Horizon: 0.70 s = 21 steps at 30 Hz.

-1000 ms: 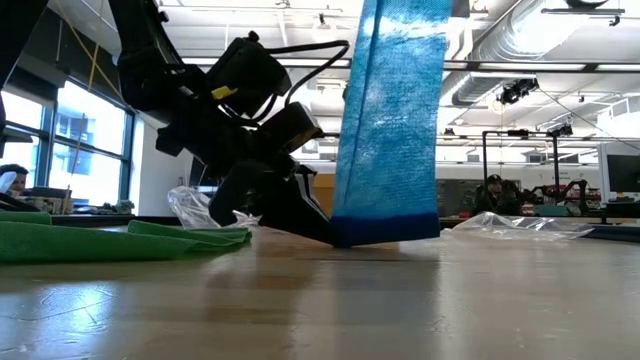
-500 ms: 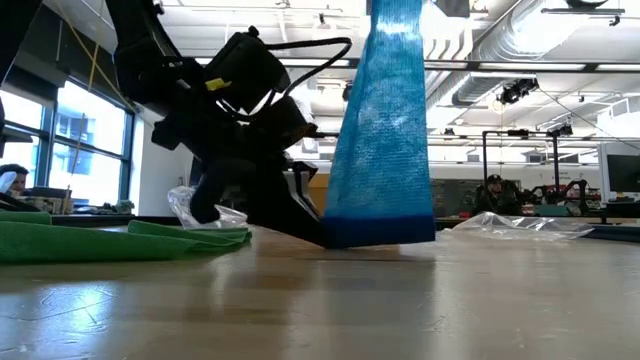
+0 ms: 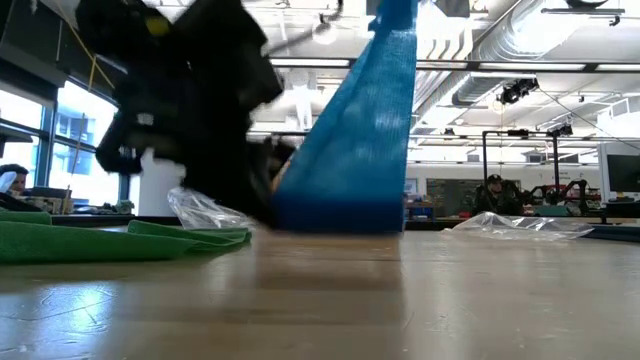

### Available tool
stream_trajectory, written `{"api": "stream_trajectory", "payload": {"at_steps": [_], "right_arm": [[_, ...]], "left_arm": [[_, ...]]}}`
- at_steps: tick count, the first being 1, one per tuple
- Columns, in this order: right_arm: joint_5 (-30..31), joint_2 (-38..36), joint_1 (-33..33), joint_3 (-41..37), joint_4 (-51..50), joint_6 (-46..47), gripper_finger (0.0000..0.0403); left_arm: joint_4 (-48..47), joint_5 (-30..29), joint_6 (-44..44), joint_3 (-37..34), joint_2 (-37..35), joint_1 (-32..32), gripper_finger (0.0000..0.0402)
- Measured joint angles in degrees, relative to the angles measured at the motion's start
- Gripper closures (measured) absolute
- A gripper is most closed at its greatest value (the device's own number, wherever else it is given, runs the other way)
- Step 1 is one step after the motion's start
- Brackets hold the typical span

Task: Roll bandage
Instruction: Roll the blue bandage

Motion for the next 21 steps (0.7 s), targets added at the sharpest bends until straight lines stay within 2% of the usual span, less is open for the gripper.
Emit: {"api": "stream_trajectory", "payload": {"at_steps": [4,9,18,21], "right_arm": [[-2.8,0.5,-2.9,-4.9,0.7,-1.0,0.0403],[-3.7,-0.1,-5.2,-17.0,5.1,0.7,0.0403],[-6.1,-0.2,-3.2,-38.7,17.7,5.9,0.0402],[-6.1,-0.2,-1.9,-43.6,23.2,8.1,0.0395]], "left_arm": [[-1.2,-0.4,-1.7,0.1,-3.3,-1.7,0.0401],[-2.3,-0.4,-3.0,0.1,-6.8,-4.2,0.0401],[-0.9,-2.3,-8.1,0.1,-8.3,-7.8,0.0401],[-0.7,-5.7,-12.4,0.2,-8.0,-8.7,0.0401]]}}
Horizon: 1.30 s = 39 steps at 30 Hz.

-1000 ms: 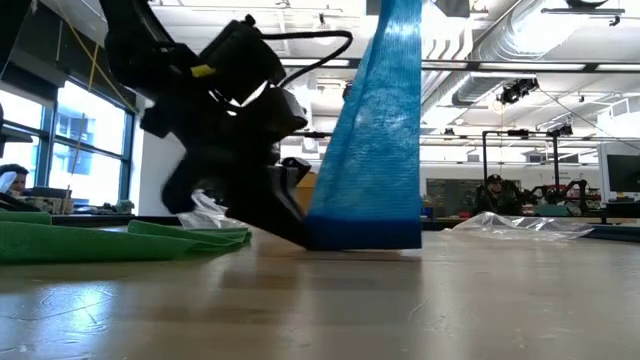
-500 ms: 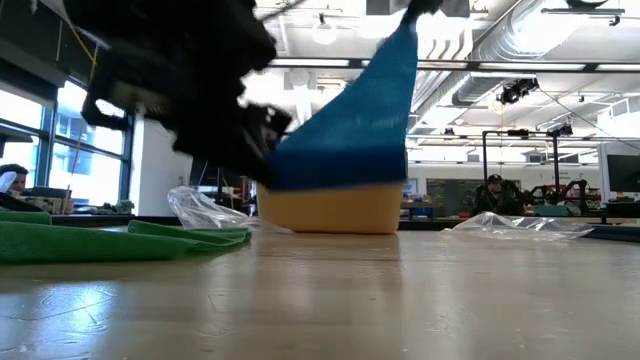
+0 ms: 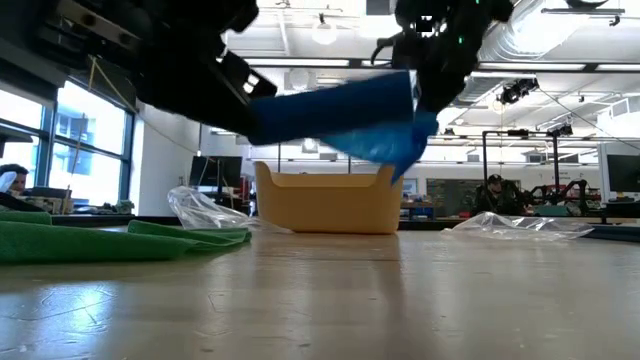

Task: Roll bandage
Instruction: Roll the blue bandage

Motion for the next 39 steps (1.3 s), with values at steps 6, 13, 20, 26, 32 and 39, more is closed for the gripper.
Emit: {"api": "stream_trajectory", "payload": {"at_steps": [6,13,20,26,32,39], "right_arm": [[-0.2,0.0,2.0,-7.4,10.0,2.1,0.0317],[15.1,0.0,2.0,-6.9,7.6,3.1,0.0234],[13.5,-2.2,9.5,-4.3,3.7,3.4,0.0237],[21.2,-8.4,26.1,-4.7,-4.2,9.2,0.0258],[22.9,-11.5,42.1,-11.2,11.2,13.9,0.0265],[34.3,-8.7,50.0,-19.2,44.8,6.6,0.0265]], "left_arm": [[0.5,-3.0,-5.8,0.0,0.1,-1.7,0.0401],[4.9,-4.1,-11.7,0.0,0.1,-2.3,0.0402],[12.3,-4.3,-18.1,0.1,0.1,-2.5,0.0401],[13.6,-10.8,-20.4,0.1,-2.7,-3.5,0.0401],[9.5,-17.9,-15.1,0.6,-9.0,-4.3,0.0401],[-10.1,-23.7,-11.9,5.6,-12.3,-4.3,0.0401]]}}
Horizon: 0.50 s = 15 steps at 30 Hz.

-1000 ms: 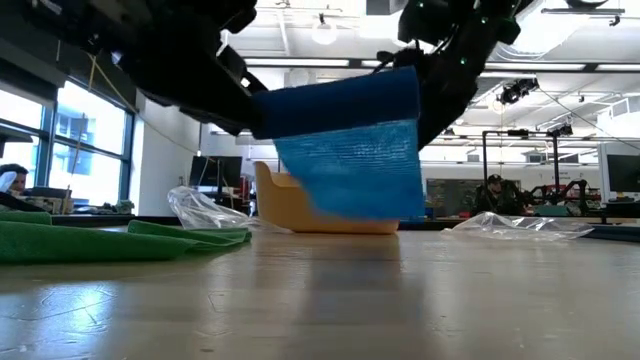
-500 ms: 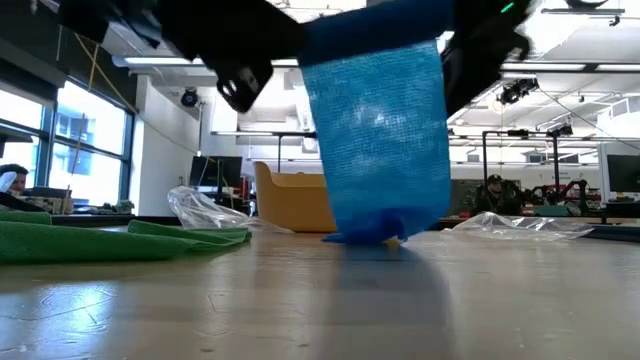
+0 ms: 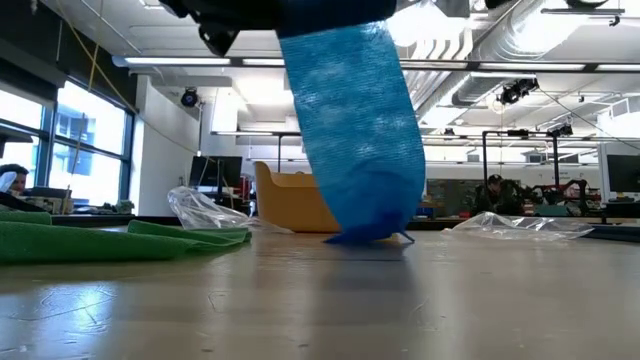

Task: Roll bandage
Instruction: Roll the blue bandage

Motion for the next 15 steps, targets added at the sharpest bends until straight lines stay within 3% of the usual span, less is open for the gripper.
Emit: {"api": "stream_trajectory", "payload": {"at_steps": [4,15], "right_arm": [[1.3,1.8,-1.6,-0.2,8.3,-2.5,0.0265],[-3.1,6.9,-7.3,-0.2,8.7,1.2,0.0256]], "left_arm": [[-4.9,-0.9,3.5,1.9,-0.1,0.1,0.0401],[-5.3,-2.6,5.1,1.9,-0.1,0.0,0.0401]]}}
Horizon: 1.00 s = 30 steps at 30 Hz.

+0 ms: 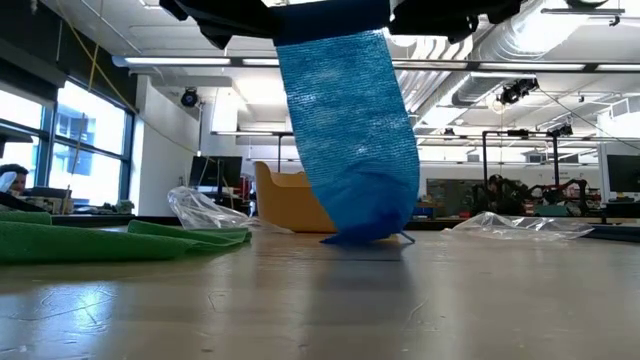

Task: Roll bandage
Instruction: Roll the blue bandage

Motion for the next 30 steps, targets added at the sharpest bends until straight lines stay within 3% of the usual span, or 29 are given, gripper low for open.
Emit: {"api": "stream_trajectory", "payload": {"at_steps": [20,30], "right_arm": [[1.9,-0.6,2.7,0.0,1.9,-1.1,0.0257],[-0.7,0.4,1.9,0.1,3.8,0.2,0.0257]], "left_arm": [[0.2,1.8,1.8,0.0,0.1,0.0,0.0401],[0.4,2.5,2.0,0.0,0.1,0.0,0.0401]]}}
